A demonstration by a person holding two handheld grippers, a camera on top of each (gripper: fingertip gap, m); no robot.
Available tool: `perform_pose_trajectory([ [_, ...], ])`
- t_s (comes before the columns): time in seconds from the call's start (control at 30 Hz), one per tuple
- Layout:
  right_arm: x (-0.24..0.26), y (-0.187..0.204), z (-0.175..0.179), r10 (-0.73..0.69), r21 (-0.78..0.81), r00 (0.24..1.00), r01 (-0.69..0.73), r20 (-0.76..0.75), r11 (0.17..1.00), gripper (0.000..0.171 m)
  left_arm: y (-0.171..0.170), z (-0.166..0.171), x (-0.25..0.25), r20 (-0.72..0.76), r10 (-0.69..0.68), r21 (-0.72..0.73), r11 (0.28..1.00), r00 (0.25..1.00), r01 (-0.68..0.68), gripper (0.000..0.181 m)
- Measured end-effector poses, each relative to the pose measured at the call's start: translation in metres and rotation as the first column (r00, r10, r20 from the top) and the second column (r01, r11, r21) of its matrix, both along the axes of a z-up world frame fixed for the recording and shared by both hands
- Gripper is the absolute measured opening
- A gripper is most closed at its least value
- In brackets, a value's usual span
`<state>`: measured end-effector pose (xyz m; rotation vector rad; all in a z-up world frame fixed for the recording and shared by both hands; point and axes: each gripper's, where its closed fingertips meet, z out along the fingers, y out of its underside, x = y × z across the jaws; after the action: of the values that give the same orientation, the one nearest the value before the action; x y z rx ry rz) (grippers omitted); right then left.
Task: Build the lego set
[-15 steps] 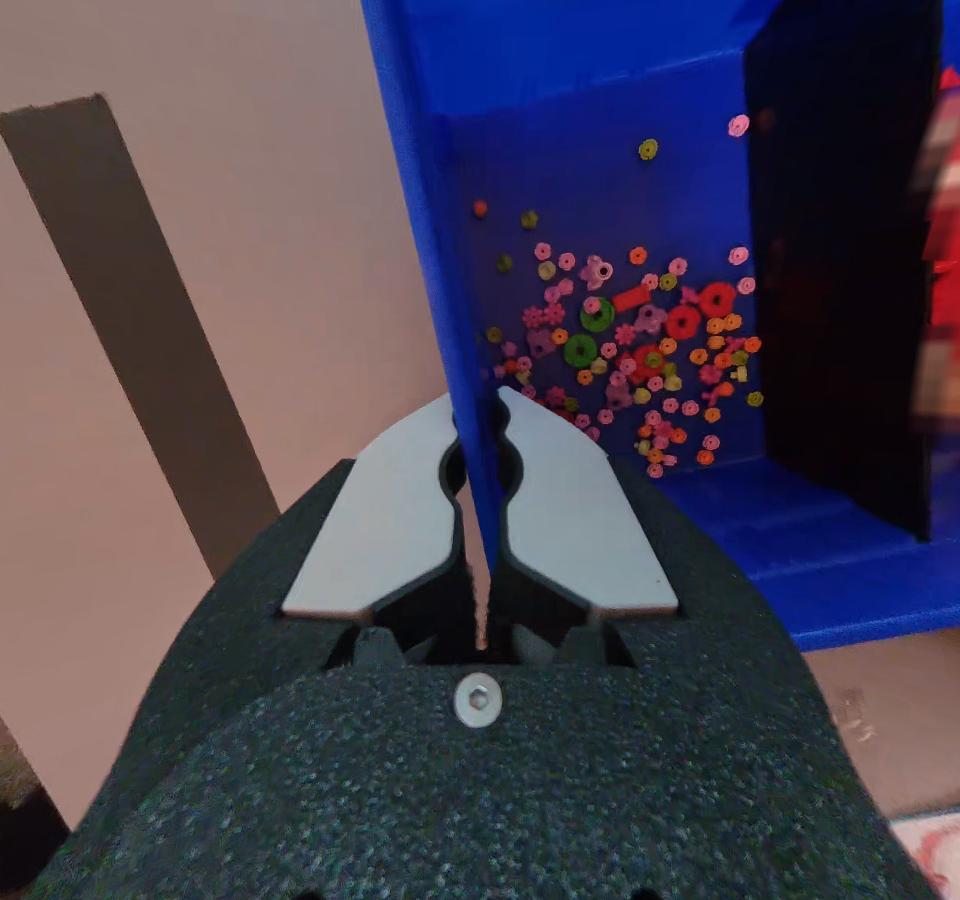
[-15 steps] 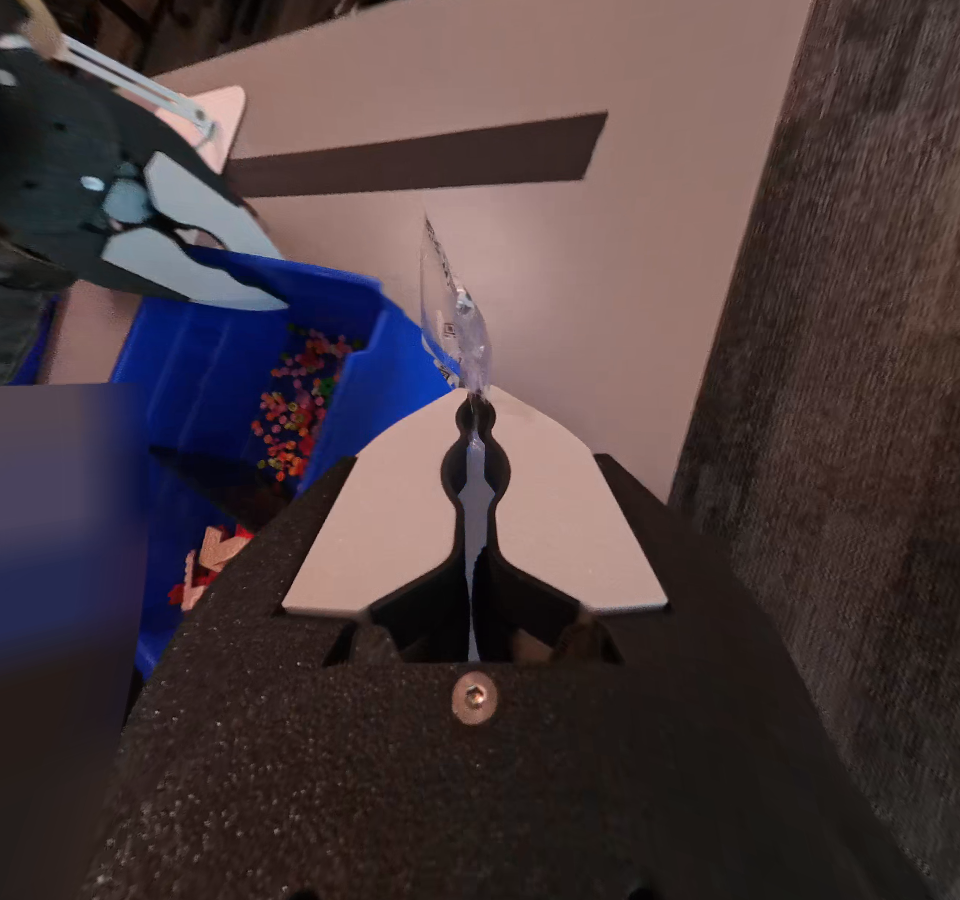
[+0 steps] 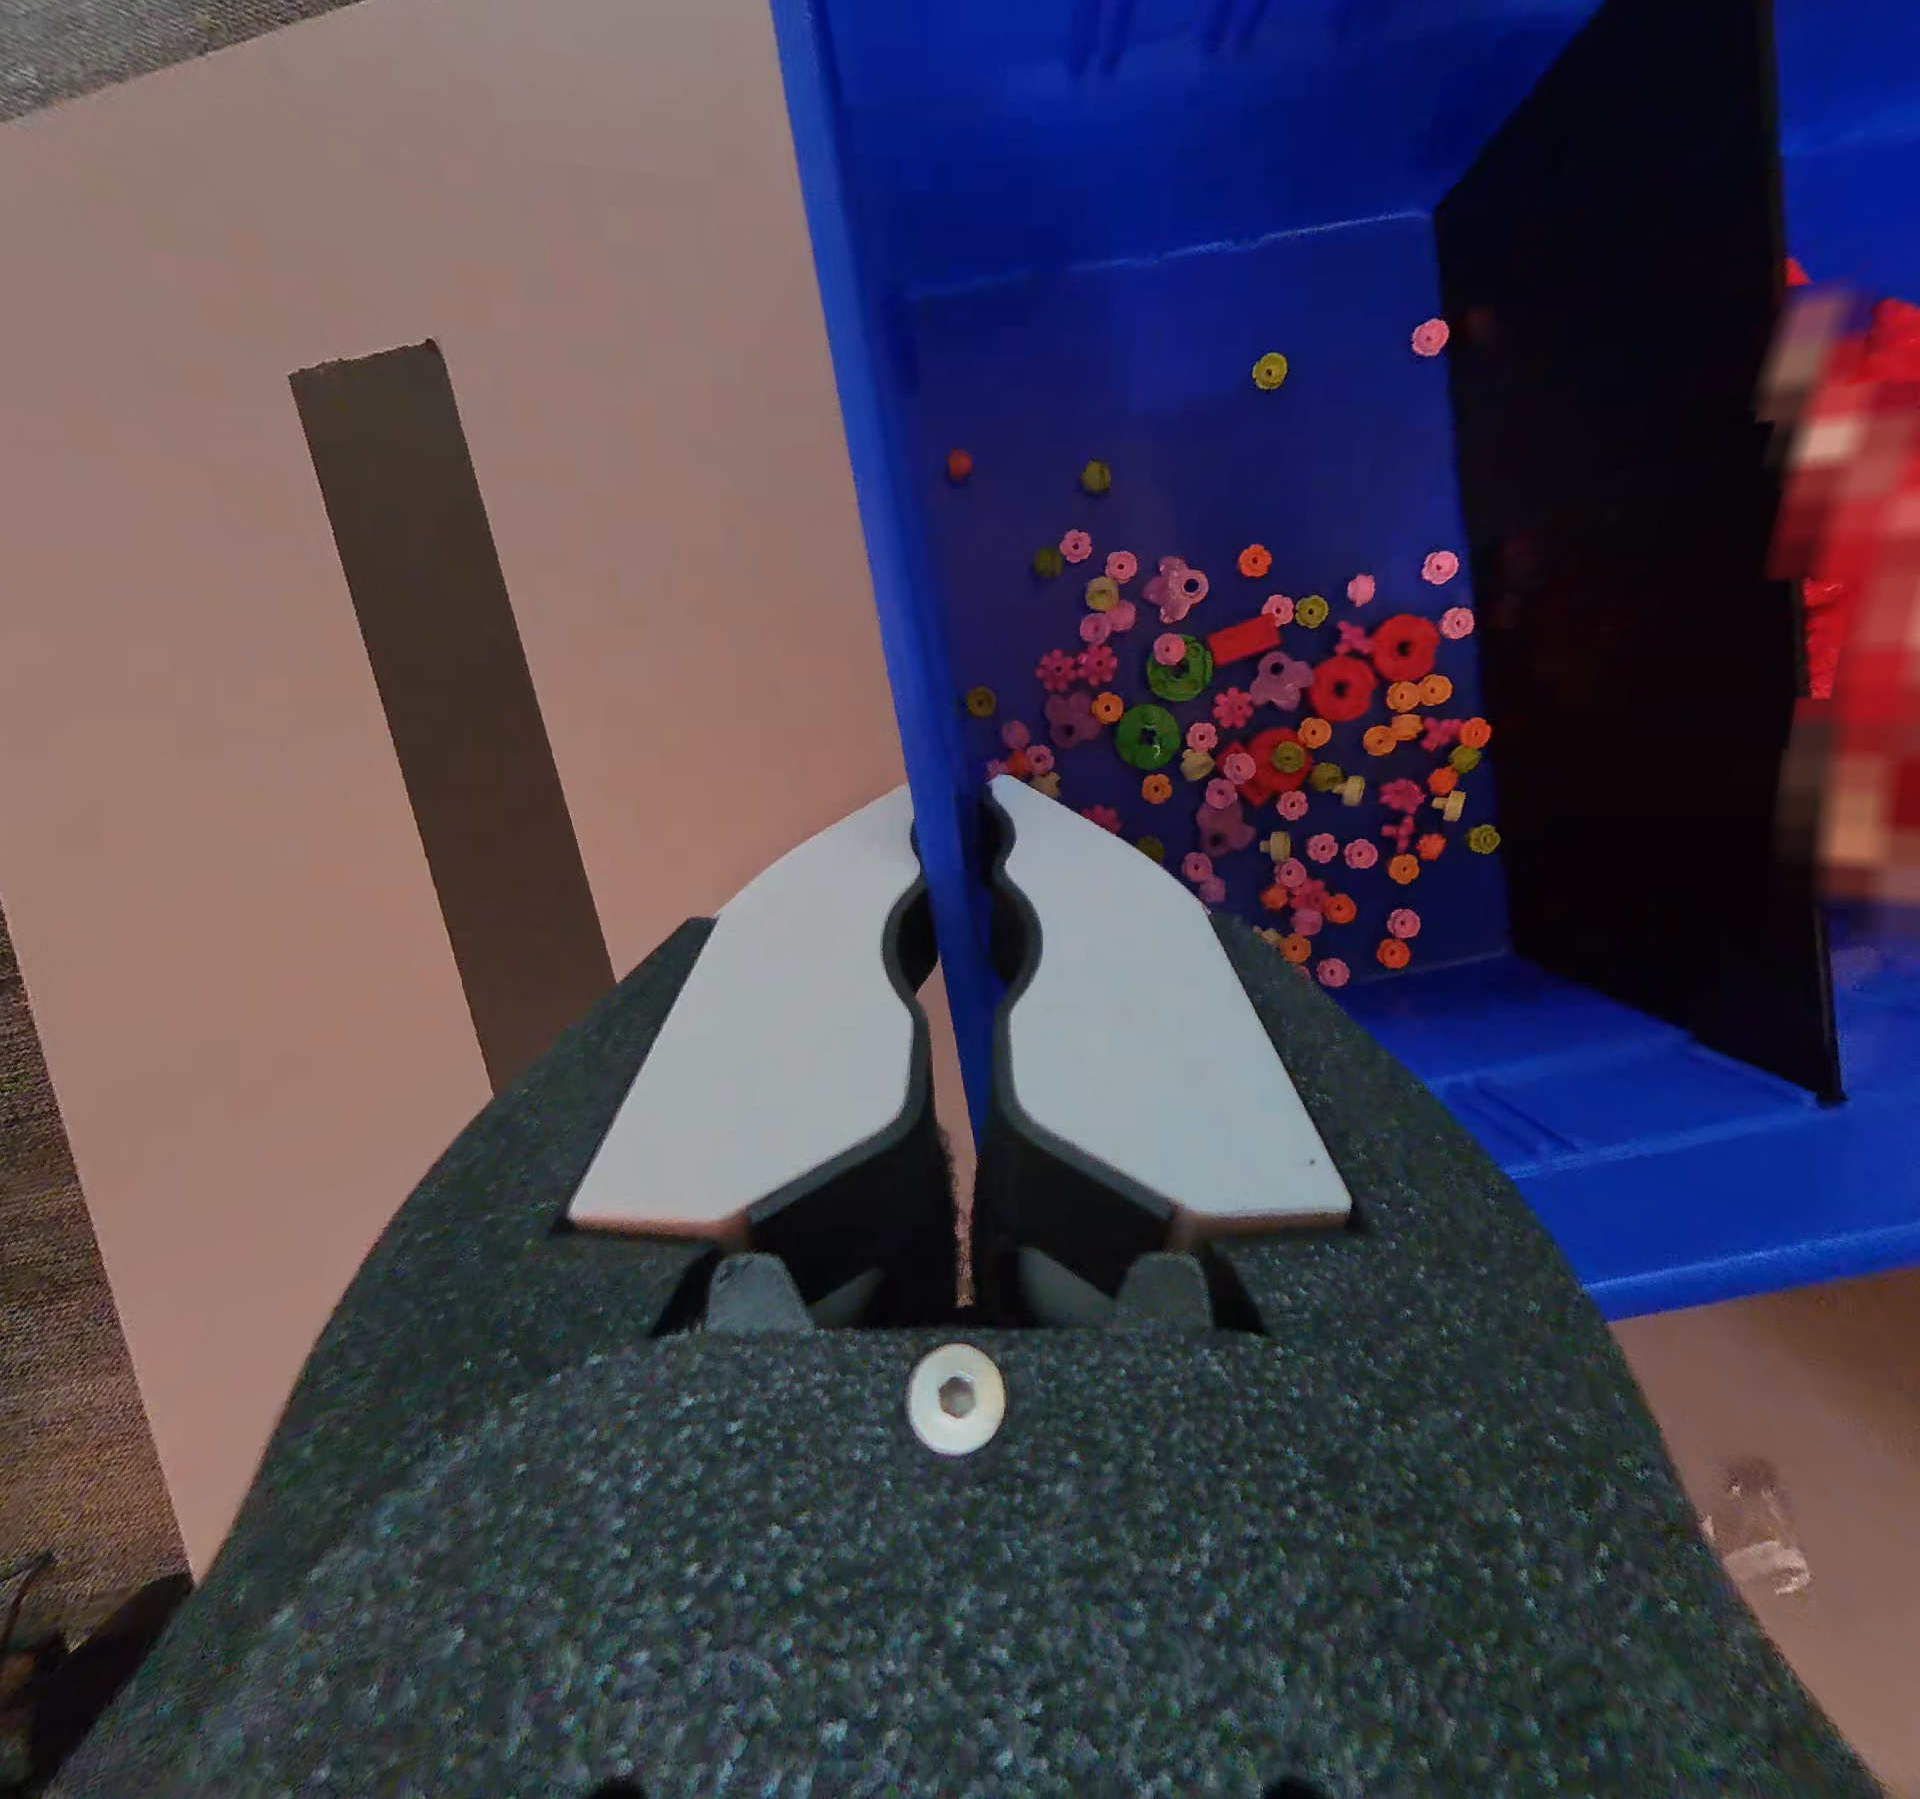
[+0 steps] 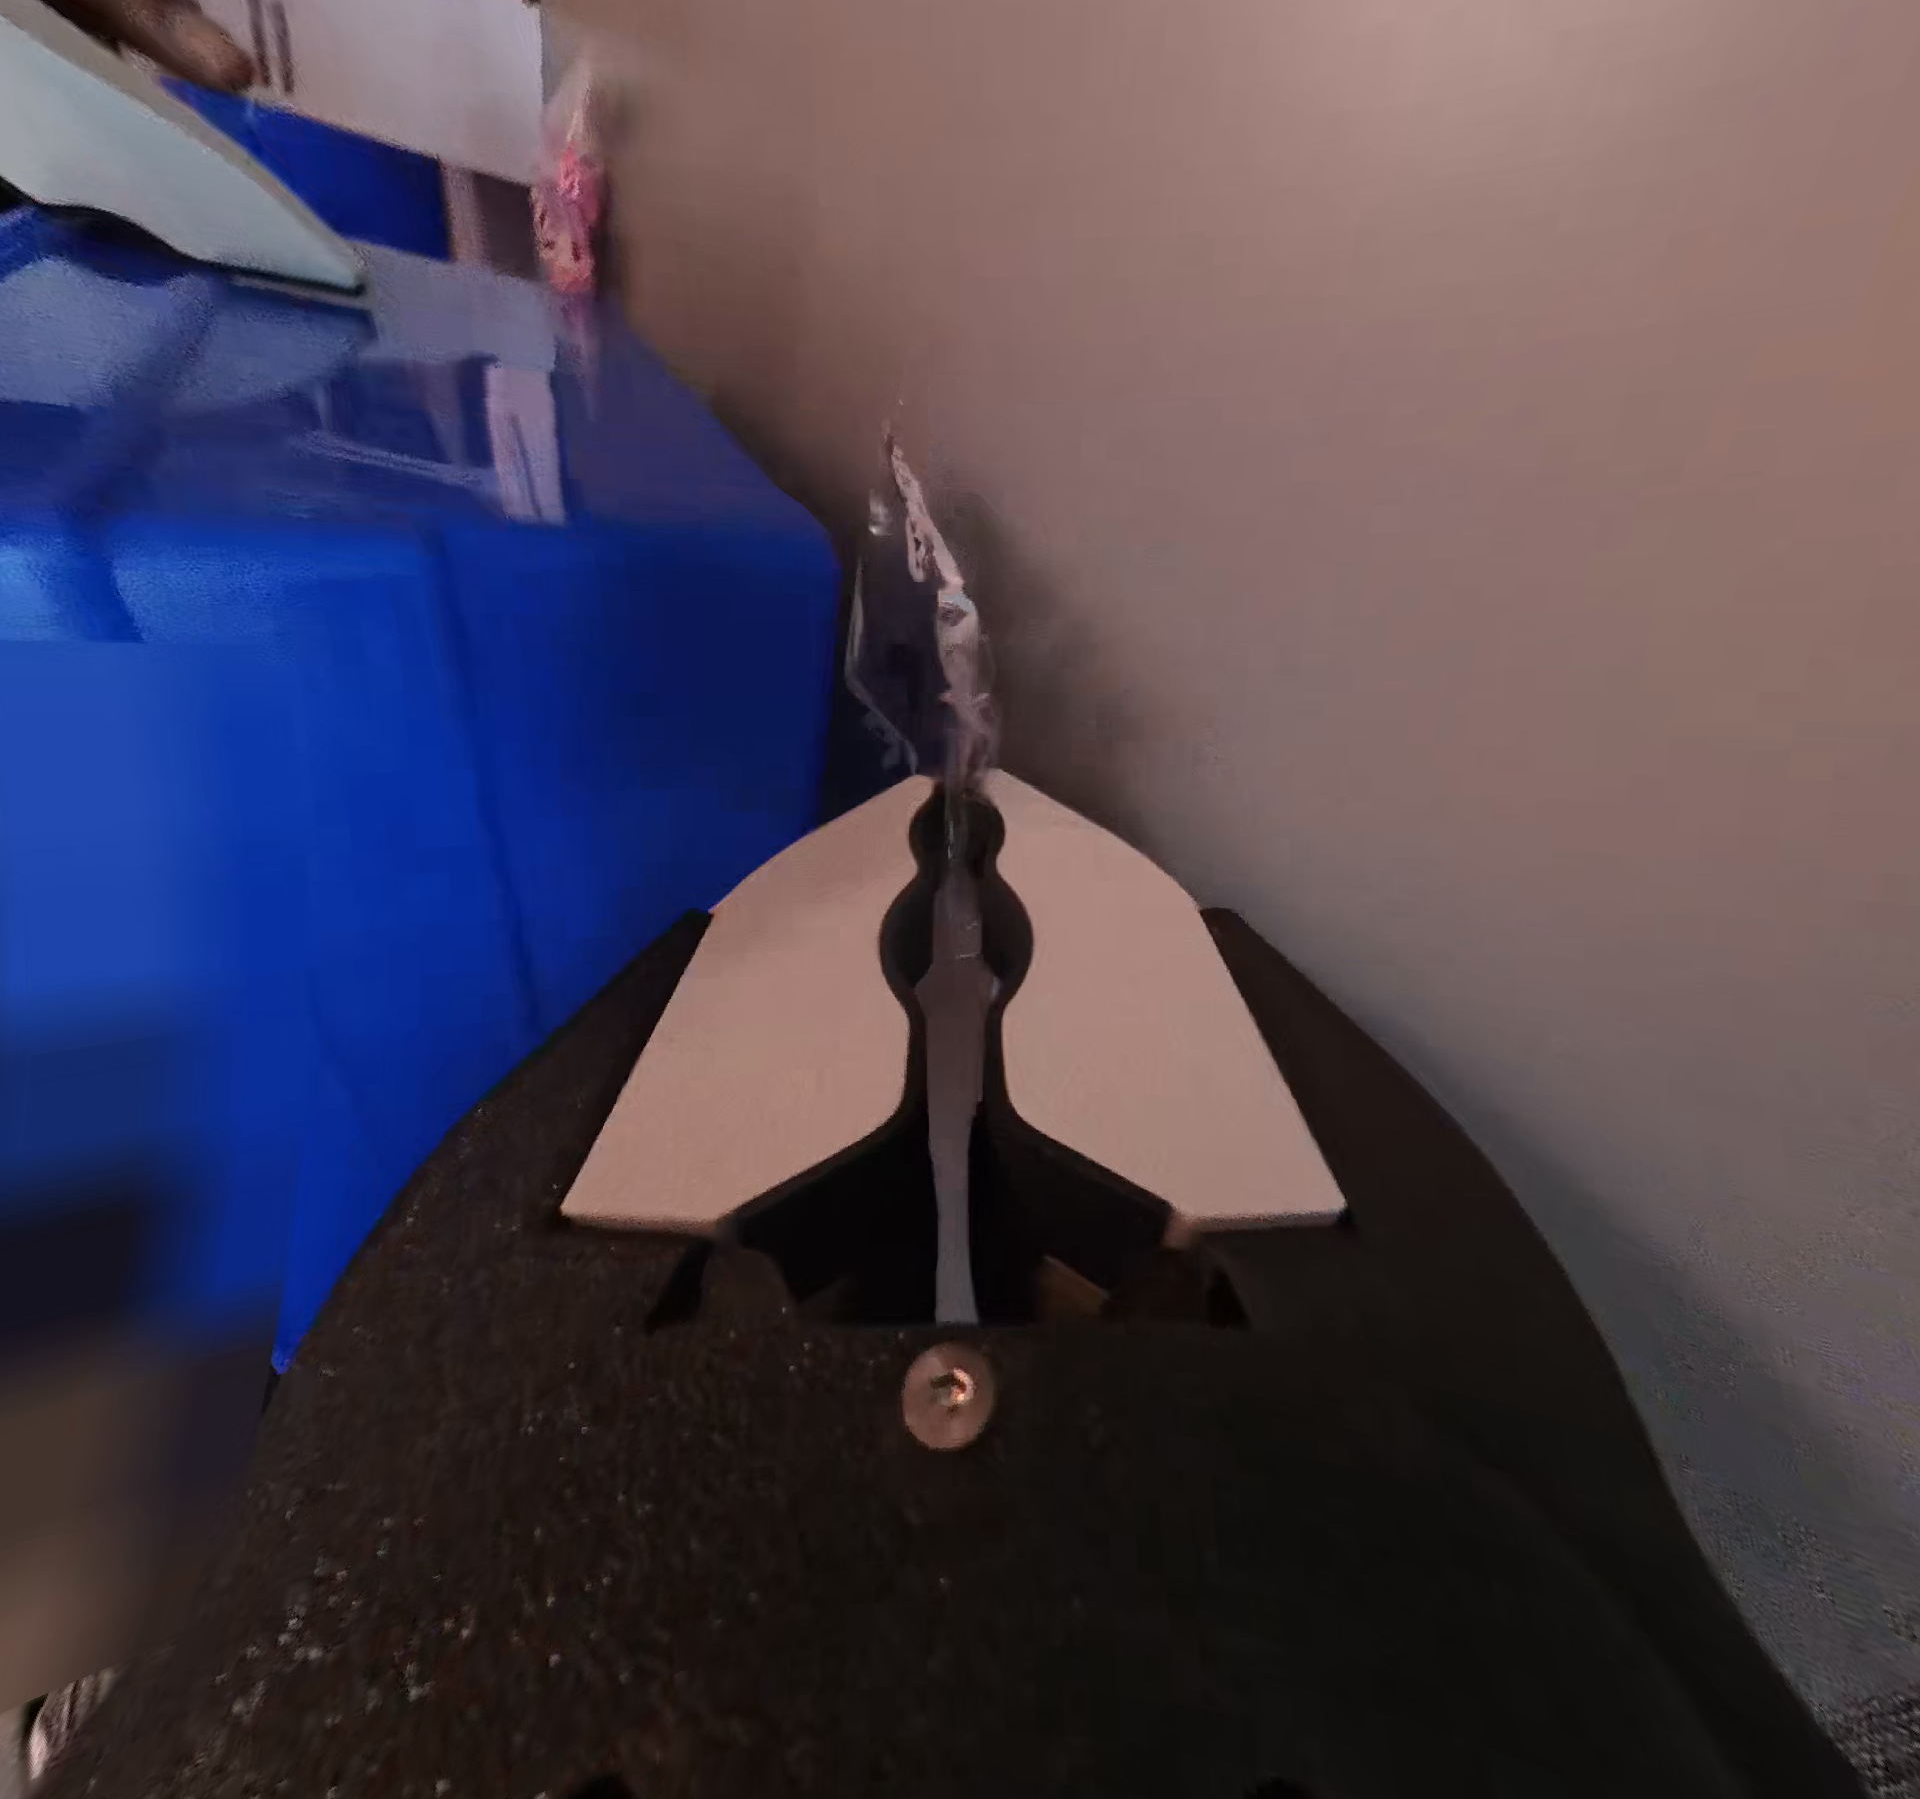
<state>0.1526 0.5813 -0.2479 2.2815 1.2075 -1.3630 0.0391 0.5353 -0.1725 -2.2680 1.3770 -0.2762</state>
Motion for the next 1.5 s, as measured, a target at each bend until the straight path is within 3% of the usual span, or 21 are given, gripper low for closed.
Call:
perform_pose_trajectory([
  [0.1,-0.004,-0.012,-0.005,0.098,0.005,0.995,-0.098,0.012,0.995,0.013,-0.001,0.000,0.000,-0.003,0.000,0.006,1.000,1.000,0.000,0.003],
  [0.13,-0.002,-0.008,-0.002,0.105,0.035,0.995,-0.105,0.003,0.994,0.021,-0.001,0.001,-0.001,0.000,0.000,0.008,1.000,1.000,0.000,0.003],
  [0.2,0.003,0.006,0.011,0.049,0.044,0.998,-0.047,-0.045,0.998,0.053,-0.002,0.004,-0.002,0.008,0.000,0.014,1.000,1.000,0.000,0.003],
  [0.23,0.007,0.012,0.020,0.011,0.013,0.997,-0.010,-0.071,1.000,0.055,-0.002,0.004,-0.003,0.006,0.001,0.015,1.000,1.000,-0.001,0.003],
  [0.43,0.011,0.056,0.024,-0.192,0.191,0.963,0.228,-0.190,0.955,0.034,0.000,0.002,-0.001,0.003,-0.002,0.021,1.000,1.000,0.002,0.004],
  [0.53,0.004,0.076,0.010,-0.299,0.294,0.935,0.344,-0.189,0.892,0.011,0.000,0.005,0.001,-0.001,-0.007,0.032,0.999,1.000,0.007,0.004],
  [0.6,-0.008,0.066,0.006,-0.249,0.319,0.949,0.301,-0.194,0.899,0.000,-0.001,0.006,0.001,-0.002,-0.006,0.034,0.999,1.000,0.006,0.004],
  [0.67,-0.013,0.036,-0.009,-0.080,0.340,0.992,0.110,-0.101,0.934,0.000,-0.001,0.005,0.001,-0.001,-0.003,0.033,0.999,1.000,0.003,0.004],
  [0.73,-0.018,0.000,-0.009,0.081,0.237,0.992,-0.056,-0.095,0.970,0.000,0.000,0.004,0.000,-0.001,0.001,0.031,1.000,1.000,-0.001,0.004],
  [0.8,-0.020,0.003,-0.009,0.060,0.255,0.994,-0.036,-0.091,0.966,0.000,0.000,0.002,-0.001,-0.001,0.004,0.032,0.999,1.000,-0.004,0.004],
  [0.9,-0.019,0.030,0.012,-0.099,0.224,0.975,0.144,-0.200,0.964,0.000,0.000,0.001,-0.001,-0.001,0.008,0.031,0.999,1.000,-0.008,0.004],
  [0.97,-0.006,0.049,0.004,-0.157,0.310,0.977,0.196,-0.147,0.930,0.000,0.000,0.002,-0.001,-0.003,0.004,0.038,0.999,1.000,-0.004,0.004],
  [1.07,0.000,0.042,-0.013,-0.110,0.351,0.991,0.129,-0.074,0.928,0.000,-0.001,0.004,-0.001,-0.005,0.000,0.045,0.999,1.000,0.000,0.004],
  [1.27,-0.012,-0.007,-0.012,0.126,0.273,0.988,-0.098,-0.089,0.957,0.000,0.000,0.001,-0.001,-0.007,0.003,0.047,0.999,1.000,-0.002,0.005],
  [1.37,-0.002,0.018,-0.006,0.014,0.298,0.996,0.014,-0.091,0.954,0.000,0.001,0.000,-0.002,-0.002,0.005,0.042,0.999,1.000,-0.005,0.005],
  [1.5,0.023,0.062,0.022,-0.198,0.425,0.964,0.255,-0.175,0.868,0.000,0.003,-0.007,-0.004,0.000,0.010,0.025,1.000,1.000,-0.010,0.006],
])
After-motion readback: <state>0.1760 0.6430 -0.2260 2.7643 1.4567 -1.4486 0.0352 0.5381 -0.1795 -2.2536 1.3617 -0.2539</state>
